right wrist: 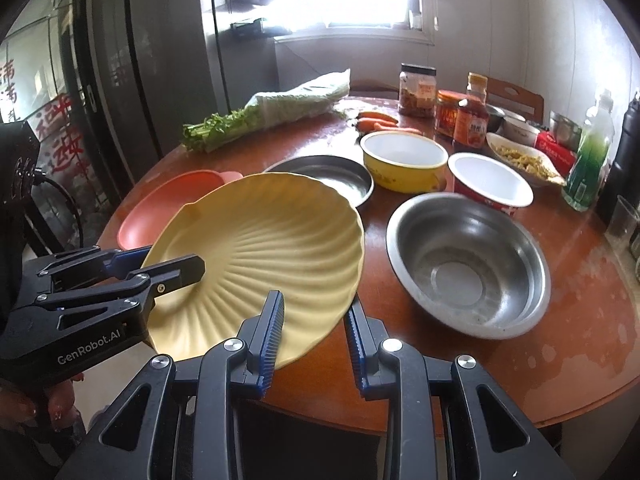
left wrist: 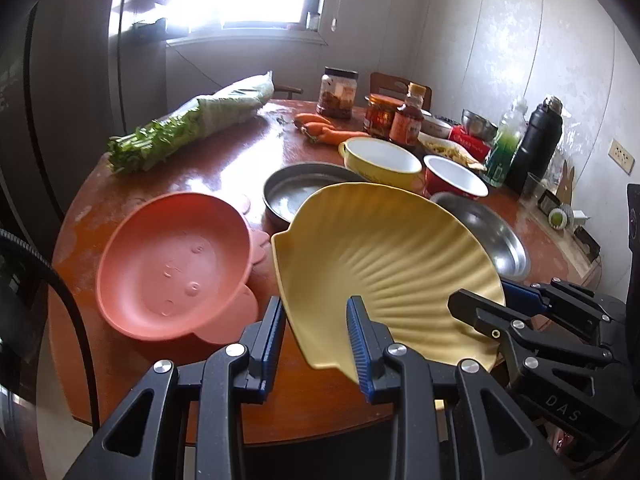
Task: Organize plates and bowls
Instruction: 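Lift the shell plate and lower it onto the pink bowl with left gripper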
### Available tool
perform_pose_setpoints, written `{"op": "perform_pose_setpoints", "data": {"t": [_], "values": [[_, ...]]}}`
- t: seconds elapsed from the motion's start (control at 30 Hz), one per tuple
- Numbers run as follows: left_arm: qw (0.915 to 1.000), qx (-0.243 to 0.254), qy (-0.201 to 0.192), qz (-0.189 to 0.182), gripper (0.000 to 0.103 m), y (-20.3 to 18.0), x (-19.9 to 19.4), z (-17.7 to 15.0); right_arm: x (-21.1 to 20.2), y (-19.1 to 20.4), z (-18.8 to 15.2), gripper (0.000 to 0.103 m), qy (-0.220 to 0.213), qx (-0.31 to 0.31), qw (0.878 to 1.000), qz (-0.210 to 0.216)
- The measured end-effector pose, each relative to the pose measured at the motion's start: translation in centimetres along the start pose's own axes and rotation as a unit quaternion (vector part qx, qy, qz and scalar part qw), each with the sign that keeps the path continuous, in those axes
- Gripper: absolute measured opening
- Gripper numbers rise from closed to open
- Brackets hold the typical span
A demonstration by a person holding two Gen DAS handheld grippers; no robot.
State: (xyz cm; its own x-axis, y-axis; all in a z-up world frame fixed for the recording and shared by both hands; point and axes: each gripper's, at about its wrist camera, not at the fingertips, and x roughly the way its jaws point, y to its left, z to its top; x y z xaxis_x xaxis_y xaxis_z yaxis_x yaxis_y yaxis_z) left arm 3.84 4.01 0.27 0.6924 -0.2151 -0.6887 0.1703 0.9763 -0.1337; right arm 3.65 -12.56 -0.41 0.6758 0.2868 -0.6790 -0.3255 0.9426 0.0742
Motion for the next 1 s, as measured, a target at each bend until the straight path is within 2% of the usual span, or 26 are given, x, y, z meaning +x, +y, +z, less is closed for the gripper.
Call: {"op": "perform_pose_setpoints", "data": {"t": [0.3,0.63,1.0], "values": [[0.9991,-0.013,-0.036,0.016,0.032,2.1,-2.4,1.7,0.0,2.0,2.2,0.031,-0.022,-0.011,1.000,0.020],[0.9969,-0.038,-0.051,0.046,0.032,6.1,-3.2,3.2,1.4,5.4,5.5,0.031,-0.034,-0.036,0.998,0.045],[0.9936,-0.040,-0.065,0.083,0.032,10.2,-3.9,5.1,3.7,8.9,9.2,0.031,-0.045,-0.053,0.995,0.074]]}}
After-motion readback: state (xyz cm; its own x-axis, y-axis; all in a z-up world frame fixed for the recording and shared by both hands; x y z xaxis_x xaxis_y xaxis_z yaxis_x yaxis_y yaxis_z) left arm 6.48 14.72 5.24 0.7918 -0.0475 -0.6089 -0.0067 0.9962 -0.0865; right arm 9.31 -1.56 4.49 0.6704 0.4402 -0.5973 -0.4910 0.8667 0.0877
